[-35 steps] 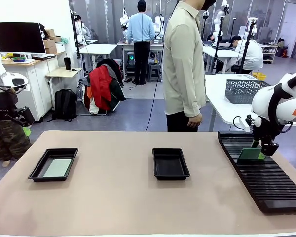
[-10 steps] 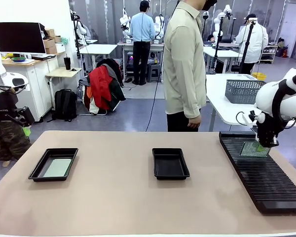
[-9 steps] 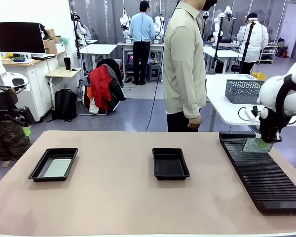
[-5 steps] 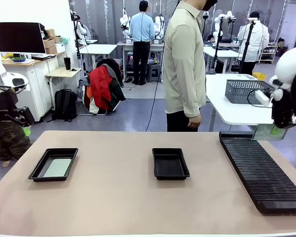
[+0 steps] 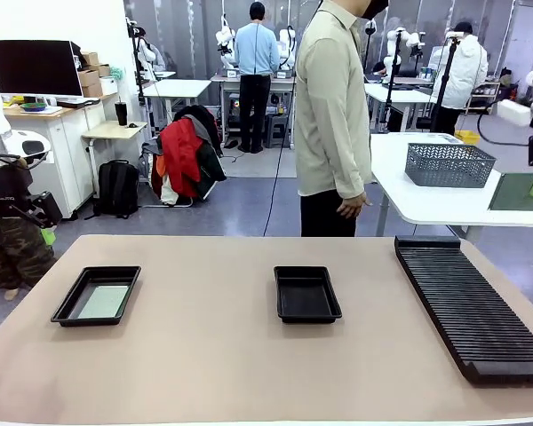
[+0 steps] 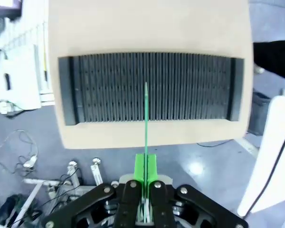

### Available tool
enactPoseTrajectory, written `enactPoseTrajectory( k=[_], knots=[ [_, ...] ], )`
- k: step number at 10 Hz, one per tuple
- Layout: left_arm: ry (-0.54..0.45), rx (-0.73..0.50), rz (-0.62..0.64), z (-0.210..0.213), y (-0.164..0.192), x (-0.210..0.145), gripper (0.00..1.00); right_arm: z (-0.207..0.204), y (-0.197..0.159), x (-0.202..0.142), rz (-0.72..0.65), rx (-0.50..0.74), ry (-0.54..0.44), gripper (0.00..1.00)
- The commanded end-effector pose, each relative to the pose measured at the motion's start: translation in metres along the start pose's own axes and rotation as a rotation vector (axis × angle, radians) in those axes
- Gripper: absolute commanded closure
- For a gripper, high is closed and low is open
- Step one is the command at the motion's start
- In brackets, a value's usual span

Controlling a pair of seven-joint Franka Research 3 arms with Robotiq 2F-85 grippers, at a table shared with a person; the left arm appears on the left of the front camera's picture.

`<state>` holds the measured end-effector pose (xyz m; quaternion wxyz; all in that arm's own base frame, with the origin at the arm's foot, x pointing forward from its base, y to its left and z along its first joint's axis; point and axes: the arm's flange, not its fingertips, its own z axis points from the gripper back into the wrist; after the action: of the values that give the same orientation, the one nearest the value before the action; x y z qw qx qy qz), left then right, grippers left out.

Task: Inspect and transfer BCBs to ESD trays.
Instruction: Pick up the Blank PCB from the PCB Rack and place it in the right ESD tray.

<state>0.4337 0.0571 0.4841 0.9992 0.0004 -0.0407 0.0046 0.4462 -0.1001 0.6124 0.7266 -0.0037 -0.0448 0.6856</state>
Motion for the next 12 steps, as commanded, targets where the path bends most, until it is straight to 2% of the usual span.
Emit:
enactPoseTrajectory(
  k=[1, 4, 5, 12],
  knots=[
    [-0.01, -0.001, 0.003, -0.003, 0.0, 0.001, 0.0, 0.021, -0.008, -0.001, -0.01, 0.036, -0.007, 1.0],
    [-0.01, -0.001, 0.003, -0.003, 0.0, 0.001, 0.0, 0.034, -0.009, -0.003, -0.018, 0.024, -0.038, 1.0],
    [-0.01, -0.001, 0.003, -0.003, 0.0, 0.001, 0.0, 0.033, -0.001, -0.002, -0.006, 0.018, -0.003, 1.0],
    [-0.01, -0.001, 0.003, -0.003, 0.0, 0.001, 0.0, 0.033, -0.001, -0.002, -0.006, 0.018, -0.003, 1.0]
  ],
)
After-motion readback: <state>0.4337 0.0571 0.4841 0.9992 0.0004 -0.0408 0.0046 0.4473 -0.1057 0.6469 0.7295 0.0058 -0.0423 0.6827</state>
